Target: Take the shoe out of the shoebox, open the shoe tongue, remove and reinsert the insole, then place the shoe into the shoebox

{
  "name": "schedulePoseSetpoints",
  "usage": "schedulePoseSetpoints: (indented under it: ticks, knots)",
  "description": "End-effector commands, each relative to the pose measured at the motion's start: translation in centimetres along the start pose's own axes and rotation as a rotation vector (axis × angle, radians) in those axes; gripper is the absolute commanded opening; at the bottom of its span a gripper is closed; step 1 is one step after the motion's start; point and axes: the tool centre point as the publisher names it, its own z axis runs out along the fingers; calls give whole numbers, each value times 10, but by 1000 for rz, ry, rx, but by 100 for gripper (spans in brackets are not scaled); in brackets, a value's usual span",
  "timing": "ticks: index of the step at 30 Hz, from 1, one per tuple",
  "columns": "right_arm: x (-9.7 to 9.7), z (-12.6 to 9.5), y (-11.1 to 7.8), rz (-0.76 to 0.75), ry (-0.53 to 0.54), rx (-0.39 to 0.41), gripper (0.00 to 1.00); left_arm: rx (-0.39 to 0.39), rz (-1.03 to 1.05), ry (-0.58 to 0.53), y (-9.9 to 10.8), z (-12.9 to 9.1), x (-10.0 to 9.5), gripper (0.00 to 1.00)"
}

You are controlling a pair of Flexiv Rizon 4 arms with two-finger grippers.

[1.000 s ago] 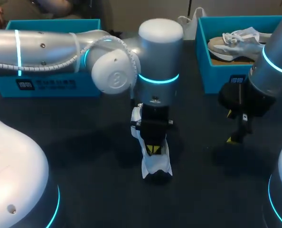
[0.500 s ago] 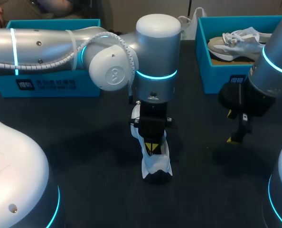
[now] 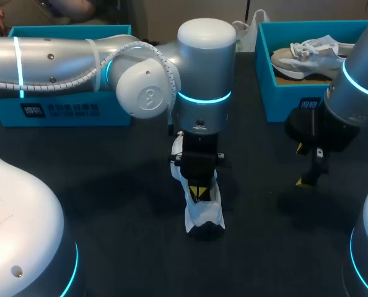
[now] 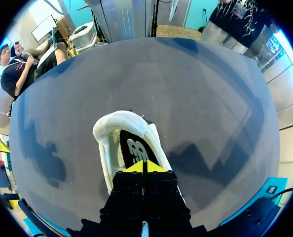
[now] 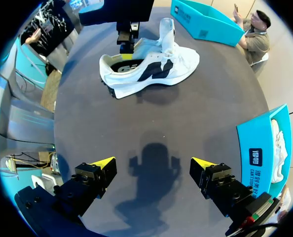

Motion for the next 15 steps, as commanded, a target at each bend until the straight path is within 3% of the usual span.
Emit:
schedulePoseSetpoints:
  ticks: [1,7,15]
  knots:
    - [1,1,0,0,-3,1,100,0,0,2,1,2,-1,0]
    - [1,1,0,0,-3,1,100,-32,-8,15,6,2,-4,0]
    - [1,1,0,0,-3,1,100,-42,-26,49,18,17,8,0]
